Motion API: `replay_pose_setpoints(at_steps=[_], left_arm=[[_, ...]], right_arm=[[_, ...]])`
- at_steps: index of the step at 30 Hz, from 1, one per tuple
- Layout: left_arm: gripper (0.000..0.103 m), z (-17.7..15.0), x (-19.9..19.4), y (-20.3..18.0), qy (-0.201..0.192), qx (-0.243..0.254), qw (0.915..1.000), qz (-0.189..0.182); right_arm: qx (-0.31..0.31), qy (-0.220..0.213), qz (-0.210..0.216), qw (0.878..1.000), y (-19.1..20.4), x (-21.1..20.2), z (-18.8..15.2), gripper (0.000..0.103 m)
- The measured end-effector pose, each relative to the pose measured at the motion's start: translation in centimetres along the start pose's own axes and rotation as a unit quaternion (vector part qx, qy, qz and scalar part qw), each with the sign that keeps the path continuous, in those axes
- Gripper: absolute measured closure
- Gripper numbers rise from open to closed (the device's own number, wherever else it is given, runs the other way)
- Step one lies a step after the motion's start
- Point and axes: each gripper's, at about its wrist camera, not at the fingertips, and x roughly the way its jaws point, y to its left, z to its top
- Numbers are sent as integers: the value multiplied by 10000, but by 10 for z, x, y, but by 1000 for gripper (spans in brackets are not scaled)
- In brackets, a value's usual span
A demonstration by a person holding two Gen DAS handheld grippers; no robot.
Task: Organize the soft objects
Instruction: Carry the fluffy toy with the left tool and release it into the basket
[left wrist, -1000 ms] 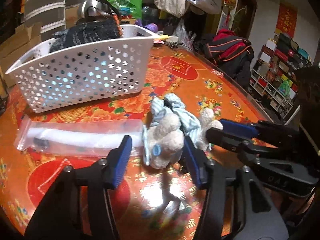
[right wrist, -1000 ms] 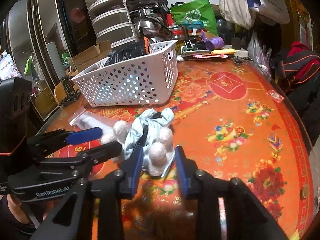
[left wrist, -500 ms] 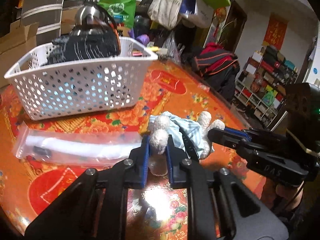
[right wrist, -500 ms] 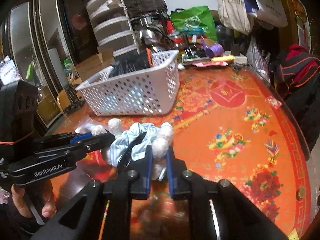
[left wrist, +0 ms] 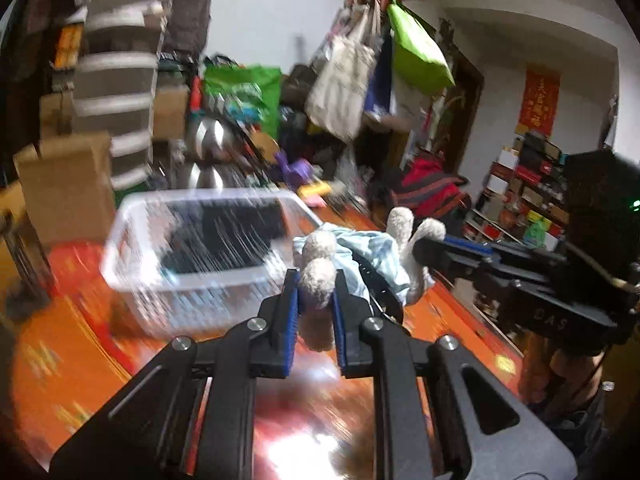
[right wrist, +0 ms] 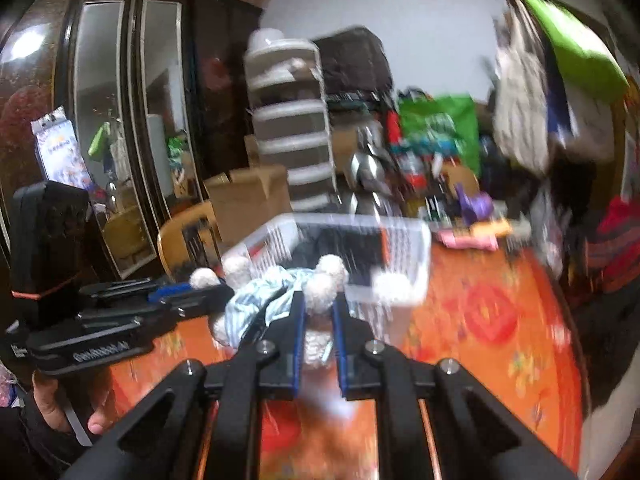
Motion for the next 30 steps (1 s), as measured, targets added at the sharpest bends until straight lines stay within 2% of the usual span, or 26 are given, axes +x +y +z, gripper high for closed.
replay_pose_setpoints(at_steps=[2, 5, 9, 10, 13, 18, 22, 26, 30], left_arm=[[89, 34, -1, 18, -83, -3, 9999, 136], [89, 76, 6, 43, -196, 5, 9985, 506], [89, 111, 39, 80, 23, -89, 9971, 757], [89, 116, 56, 93, 207, -159, 9963, 819], [89, 121, 94, 111, 414, -178, 9937, 1028], [89, 108, 138, 128, 526, -189, 9907, 1237], [89, 101, 153, 135, 441, -176, 9888, 1412], [89, 86, 178, 154, 682, -312, 9847, 1573], [88, 74, 186, 174, 818, -560, 9829, 1551]], right_arm=[[-162, -146, -69, 9997, 7, 14, 28, 92], [-160, -50, -27, 9999, 7, 54, 64, 92], [-101, 155, -306, 9994, 2, 111, 84, 92], [-29, 220, -289, 9993, 0, 124, 85, 92], [-75, 294, -393, 9988, -6, 163, 80, 92], [-391, 268, -560, 9973, -4, 192, 61, 92], [-537, 278, -558, 9966, -8, 210, 52, 92], [-479, 607, -458, 9960, -11, 236, 39, 92], [-395, 625, -286, 9969, -8, 240, 37, 92]])
